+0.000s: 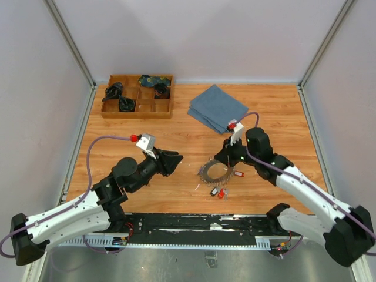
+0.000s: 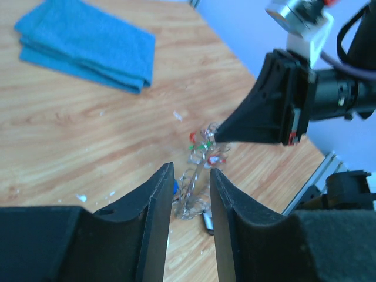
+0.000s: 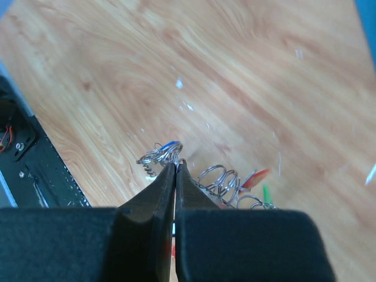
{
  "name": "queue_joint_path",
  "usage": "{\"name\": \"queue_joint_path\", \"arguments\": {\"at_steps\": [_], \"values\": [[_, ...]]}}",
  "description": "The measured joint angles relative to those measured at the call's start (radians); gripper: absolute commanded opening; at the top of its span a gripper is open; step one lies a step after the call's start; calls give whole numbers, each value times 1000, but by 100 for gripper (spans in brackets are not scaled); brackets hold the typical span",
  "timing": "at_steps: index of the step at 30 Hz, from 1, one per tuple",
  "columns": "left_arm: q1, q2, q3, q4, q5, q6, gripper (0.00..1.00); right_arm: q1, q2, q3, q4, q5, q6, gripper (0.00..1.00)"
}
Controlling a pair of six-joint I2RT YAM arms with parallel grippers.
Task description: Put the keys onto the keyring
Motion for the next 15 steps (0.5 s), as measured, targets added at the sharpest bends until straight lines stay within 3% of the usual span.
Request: {"name": "queue_joint_path", "arguments": {"at_steps": [5, 9, 13, 15], "values": [[2, -82, -35, 97, 29, 92, 37, 87, -235, -170, 240, -51, -179, 0], [3, -72, -38, 175, 99, 192, 37, 118, -309, -212, 339, -102, -280, 0], [3, -30, -38, 242, 193, 295, 52, 121, -325, -212, 398, -154, -344, 0], [3, -4, -38, 266, 241, 339, 53, 121, -329, -212, 408, -185, -375, 0]]}}
